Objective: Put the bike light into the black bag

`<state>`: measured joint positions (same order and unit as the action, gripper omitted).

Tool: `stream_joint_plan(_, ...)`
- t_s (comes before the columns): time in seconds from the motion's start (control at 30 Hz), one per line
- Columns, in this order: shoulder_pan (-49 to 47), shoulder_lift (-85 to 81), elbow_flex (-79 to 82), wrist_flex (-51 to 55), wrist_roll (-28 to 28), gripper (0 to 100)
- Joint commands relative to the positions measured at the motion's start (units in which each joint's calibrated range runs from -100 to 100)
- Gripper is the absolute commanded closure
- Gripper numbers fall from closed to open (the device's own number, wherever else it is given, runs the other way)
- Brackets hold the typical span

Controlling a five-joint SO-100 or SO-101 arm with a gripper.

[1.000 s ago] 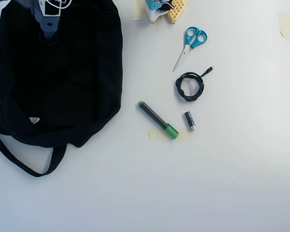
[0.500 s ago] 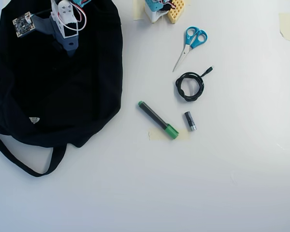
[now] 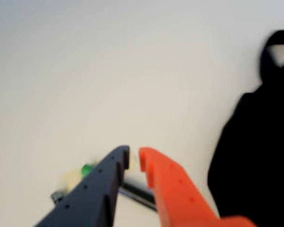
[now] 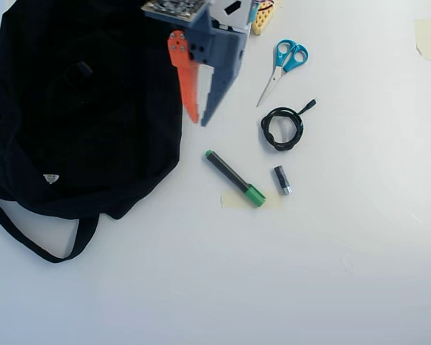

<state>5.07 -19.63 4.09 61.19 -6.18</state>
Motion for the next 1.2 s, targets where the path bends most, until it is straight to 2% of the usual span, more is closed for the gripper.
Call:
stream_joint_plan(0.0,-0.66,-3.85,4.72,6.69,0.31,98)
stream_joint_plan(0.23,-3.50,-11.49,19.09,3.50,0.31,98)
stream_joint_plan(0.5,-6.12,-20.70,39.31,-4.51,0.46,98)
stream_joint_plan(0.63,-5.97,-26.34,52.43,-10.37,3.08,98)
stream_joint_plan(0.87,-6.04,-38.71,71.74,-17.34,3.56,98)
stream_joint_plan(1.17,-6.04,-58.37,88.72,-17.52,3.56,98)
